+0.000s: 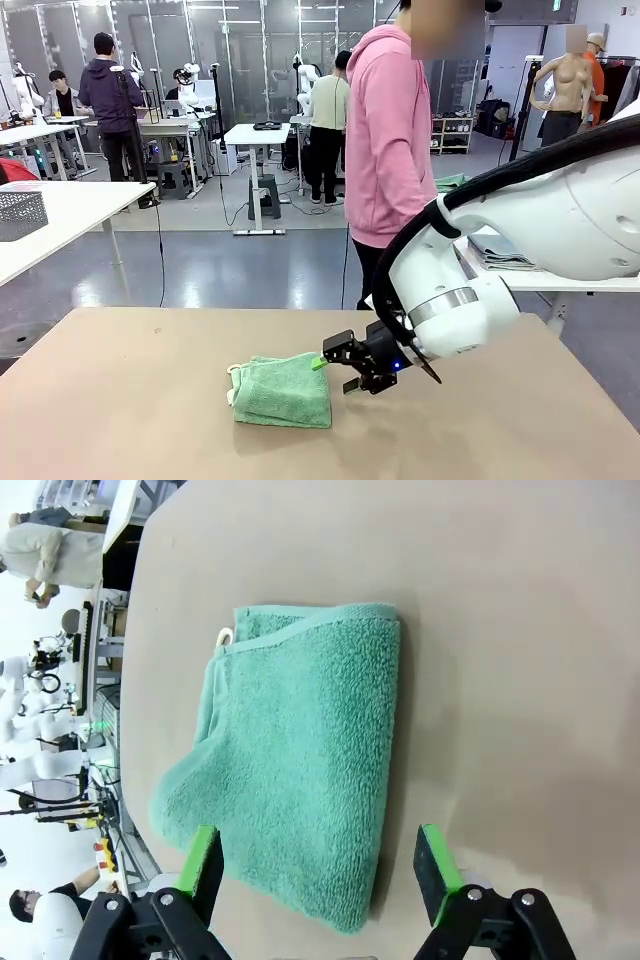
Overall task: Fold the towels and place them in the basket.
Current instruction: Place the folded Towel with hook on the right side of the table.
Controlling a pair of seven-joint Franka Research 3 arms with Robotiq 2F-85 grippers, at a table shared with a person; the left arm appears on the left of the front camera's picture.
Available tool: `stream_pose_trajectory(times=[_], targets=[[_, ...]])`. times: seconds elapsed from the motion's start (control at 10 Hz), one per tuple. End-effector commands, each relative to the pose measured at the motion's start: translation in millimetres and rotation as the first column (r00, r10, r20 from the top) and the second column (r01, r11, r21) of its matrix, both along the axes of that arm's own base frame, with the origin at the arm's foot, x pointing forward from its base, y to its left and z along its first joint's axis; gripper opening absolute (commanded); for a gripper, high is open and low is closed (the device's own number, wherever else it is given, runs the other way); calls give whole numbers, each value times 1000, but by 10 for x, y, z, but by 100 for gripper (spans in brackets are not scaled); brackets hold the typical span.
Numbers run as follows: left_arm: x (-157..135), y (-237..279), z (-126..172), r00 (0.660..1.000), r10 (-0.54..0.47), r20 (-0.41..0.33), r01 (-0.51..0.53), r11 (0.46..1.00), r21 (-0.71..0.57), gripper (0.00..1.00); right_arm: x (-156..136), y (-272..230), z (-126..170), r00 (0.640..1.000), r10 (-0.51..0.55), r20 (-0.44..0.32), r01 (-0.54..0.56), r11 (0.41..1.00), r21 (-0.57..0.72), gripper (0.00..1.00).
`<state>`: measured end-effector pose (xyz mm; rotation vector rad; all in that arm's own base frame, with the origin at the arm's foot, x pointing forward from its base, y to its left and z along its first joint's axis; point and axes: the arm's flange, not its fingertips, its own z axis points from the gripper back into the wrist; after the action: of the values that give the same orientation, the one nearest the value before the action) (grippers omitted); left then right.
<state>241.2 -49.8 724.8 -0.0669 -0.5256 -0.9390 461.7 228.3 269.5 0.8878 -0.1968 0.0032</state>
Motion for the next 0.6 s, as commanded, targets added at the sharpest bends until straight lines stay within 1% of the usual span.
stream_pose_trajectory(times=[0.0, 0.2, 0.5], targets=[[-9, 2, -19, 1000, 15, 8, -15, 1000, 9, 97, 78, 79, -84, 1000, -6, 3, 5, 999, 41, 96], [-9, 2, -19, 1000, 15, 8, -15, 1000, 9, 97, 131, 176, -127, 1000, 21, -15, -20, 999, 31, 96], [-9, 2, -19, 1000, 15, 8, -15, 1000, 9, 97, 179, 244, -188, 999, 18, -27, -17, 1000, 20, 96]])
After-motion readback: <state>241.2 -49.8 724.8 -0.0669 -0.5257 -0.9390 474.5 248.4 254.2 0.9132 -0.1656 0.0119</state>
